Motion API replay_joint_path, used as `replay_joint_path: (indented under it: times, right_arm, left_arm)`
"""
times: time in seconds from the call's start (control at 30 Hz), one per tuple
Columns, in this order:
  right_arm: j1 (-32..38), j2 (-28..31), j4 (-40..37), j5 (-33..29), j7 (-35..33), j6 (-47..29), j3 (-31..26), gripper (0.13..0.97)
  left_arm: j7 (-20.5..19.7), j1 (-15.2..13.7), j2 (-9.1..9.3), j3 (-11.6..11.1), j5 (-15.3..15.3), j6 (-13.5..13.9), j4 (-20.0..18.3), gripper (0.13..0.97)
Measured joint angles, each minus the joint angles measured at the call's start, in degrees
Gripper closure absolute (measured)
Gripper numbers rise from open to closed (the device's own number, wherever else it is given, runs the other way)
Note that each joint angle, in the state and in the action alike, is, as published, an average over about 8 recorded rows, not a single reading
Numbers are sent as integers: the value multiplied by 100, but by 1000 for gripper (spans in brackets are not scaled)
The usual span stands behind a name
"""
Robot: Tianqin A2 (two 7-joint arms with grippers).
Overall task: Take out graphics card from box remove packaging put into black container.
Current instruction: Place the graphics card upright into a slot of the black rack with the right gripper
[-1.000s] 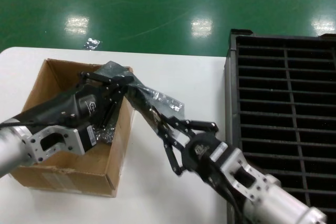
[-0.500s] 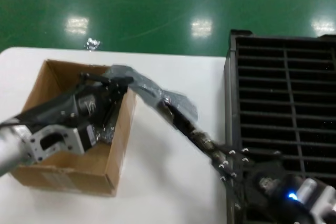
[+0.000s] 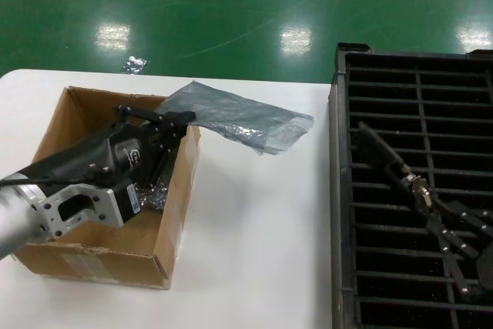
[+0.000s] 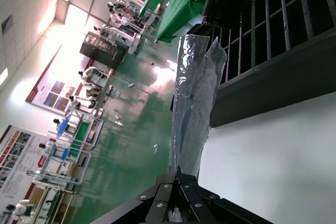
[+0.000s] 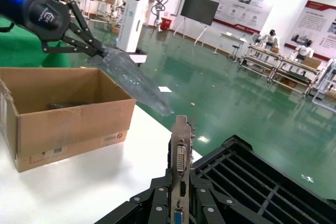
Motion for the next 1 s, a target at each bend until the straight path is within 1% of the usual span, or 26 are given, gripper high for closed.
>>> replay_joint_path:
  times: [0.4, 0.5, 0.6, 0.67, 0.77, 1.0]
  right_arm:
    - [28, 8, -12, -61, 62, 29, 10, 910]
    - [152, -16, 3, -301, 204, 5, -69, 910]
    - [402, 6, 32, -700, 458, -115, -193, 910]
    - [638, 115, 54, -963, 665, -303, -286, 910]
    - [1054, 444, 78, -1201, 944, -736, -429, 910]
    - [2427, 1431, 7, -1301, 1380, -2194, -1006, 910]
  left_arm:
    - [0, 0, 0, 0, 0, 0, 0, 958]
    - [0, 0, 0, 0, 0, 0, 0, 958]
    - [0, 0, 0, 0, 0, 0, 0, 958]
    - [0, 0, 0, 0, 0, 0, 0, 958]
    - [0, 0, 0, 0, 0, 0, 0, 958]
    - [0, 0, 0, 0, 0, 0, 0, 958]
